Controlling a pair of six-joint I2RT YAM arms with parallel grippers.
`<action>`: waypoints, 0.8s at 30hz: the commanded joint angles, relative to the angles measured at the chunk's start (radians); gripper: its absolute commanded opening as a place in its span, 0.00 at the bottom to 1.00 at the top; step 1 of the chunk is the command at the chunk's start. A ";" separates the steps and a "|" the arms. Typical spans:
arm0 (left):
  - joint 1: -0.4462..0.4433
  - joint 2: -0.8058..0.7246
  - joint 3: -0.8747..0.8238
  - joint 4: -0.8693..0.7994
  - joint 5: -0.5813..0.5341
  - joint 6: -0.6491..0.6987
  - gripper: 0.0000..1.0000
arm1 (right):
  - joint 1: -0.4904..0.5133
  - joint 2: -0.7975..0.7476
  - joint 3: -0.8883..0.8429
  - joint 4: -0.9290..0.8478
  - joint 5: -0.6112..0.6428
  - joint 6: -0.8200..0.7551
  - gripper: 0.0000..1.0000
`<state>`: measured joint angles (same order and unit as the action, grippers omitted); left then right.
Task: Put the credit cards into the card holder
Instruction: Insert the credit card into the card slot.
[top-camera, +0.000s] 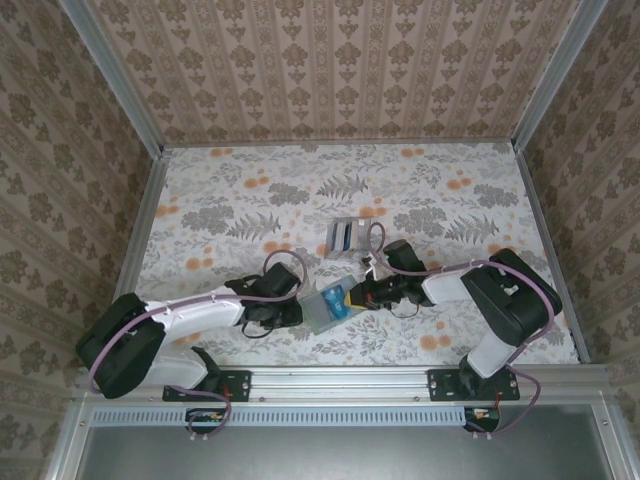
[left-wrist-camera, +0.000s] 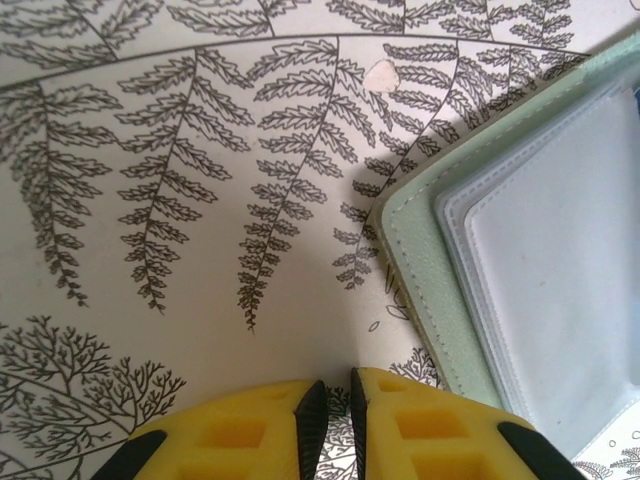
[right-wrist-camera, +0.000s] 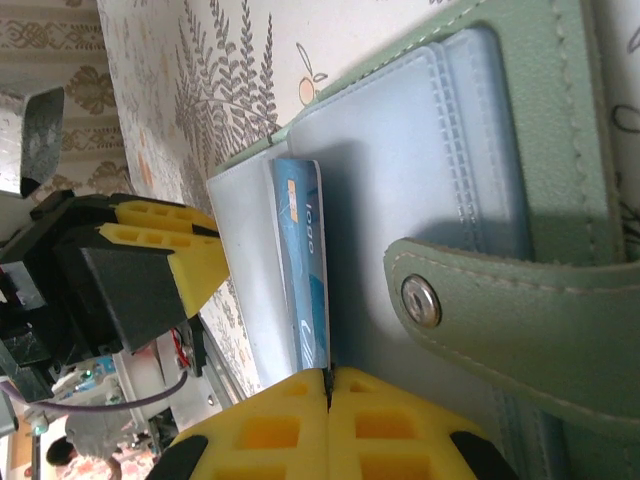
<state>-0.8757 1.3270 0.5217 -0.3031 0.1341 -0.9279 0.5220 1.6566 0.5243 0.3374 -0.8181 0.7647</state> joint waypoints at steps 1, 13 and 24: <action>-0.019 0.115 -0.048 0.152 -0.004 -0.017 0.19 | 0.011 0.024 0.021 -0.037 -0.055 -0.027 0.00; -0.020 0.146 -0.023 0.151 -0.014 -0.017 0.16 | 0.043 0.049 0.039 -0.049 -0.057 -0.031 0.00; -0.020 0.163 -0.025 0.168 -0.016 -0.034 0.11 | 0.107 0.067 0.039 0.023 -0.003 0.064 0.00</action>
<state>-0.8768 1.3647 0.5526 -0.3058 0.1410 -0.9394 0.6033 1.6989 0.5495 0.3389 -0.8429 0.7864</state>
